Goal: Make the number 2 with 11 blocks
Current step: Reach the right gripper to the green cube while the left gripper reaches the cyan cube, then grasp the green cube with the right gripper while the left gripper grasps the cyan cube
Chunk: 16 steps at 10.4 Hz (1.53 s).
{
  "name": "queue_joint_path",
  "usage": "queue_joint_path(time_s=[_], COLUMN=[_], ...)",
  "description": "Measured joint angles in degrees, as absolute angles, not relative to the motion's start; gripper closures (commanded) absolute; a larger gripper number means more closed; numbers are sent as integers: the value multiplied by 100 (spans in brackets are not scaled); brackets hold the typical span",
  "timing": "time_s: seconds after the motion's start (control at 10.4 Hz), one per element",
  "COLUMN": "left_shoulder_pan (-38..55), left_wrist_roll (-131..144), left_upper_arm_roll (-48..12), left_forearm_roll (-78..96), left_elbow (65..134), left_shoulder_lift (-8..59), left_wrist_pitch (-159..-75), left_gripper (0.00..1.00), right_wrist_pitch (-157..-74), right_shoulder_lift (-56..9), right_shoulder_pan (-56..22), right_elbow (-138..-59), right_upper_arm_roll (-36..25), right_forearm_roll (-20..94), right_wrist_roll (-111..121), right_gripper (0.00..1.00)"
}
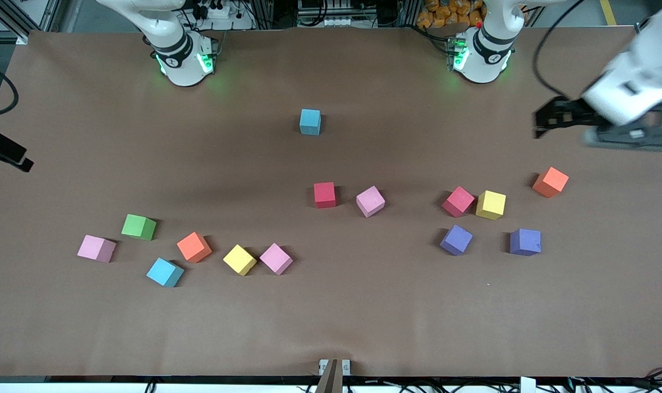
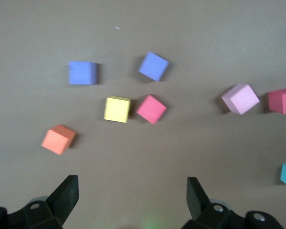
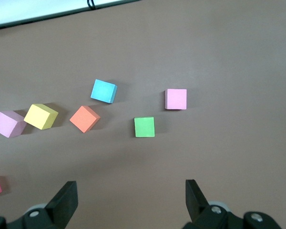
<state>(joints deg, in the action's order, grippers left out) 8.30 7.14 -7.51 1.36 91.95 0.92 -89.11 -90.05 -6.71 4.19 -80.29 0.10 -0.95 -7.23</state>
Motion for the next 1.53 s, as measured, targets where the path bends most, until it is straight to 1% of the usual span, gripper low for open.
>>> queue_joint_path(time_s=[0.1,0.19,0.29,0.48,0.67,0.96,1.15,1.53], left_shoulder_pan=[1057,1368,1781,2677,3131,3326,3611,4439], left_wrist_roll=[1056,1575,2145,3125,3688,4196,4735,5588], left_upper_arm_roll=[-1050,-1300,-1440,-1497,-1531,-1675,-1691,-1710], left_forearm_roll=[141,145,149,151,151,151,151,151], left_elbow=[9316,9443,9537,9591,9607,9613,9611,9611], left_shoulder_lift=[259,451,668,1126,1511,2015,2267,2862], left_wrist_pitch=[-9093,-9342,-9568,-9979,-10235,-10750,-11144,-11802], left_gripper=[0,0,0,0,0,0,0,0], right_wrist_pitch=[-9096,-9365,-9782,-10393,-10704,-11124,-11217,-11310], right_shoulder_lift=[-815,-967,-1070,-1205,-1486,-2268,-2651,-3031], right_shoulder_pan=[418,416,412,422,473,641,676,663], right_elbow=[-8065,-8183,-8467,-9050,-9361,-9432,-9427,-9422], right_upper_arm_roll=[12,23,33,31,22,14,12,40], right_forearm_roll=[-94,-91,-91,-91,-6,133,141,142], right_wrist_roll=[-721,-720,-720,-725,-734,-732,-731,-723], right_gripper=[0,0,0,0,0,0,0,0])
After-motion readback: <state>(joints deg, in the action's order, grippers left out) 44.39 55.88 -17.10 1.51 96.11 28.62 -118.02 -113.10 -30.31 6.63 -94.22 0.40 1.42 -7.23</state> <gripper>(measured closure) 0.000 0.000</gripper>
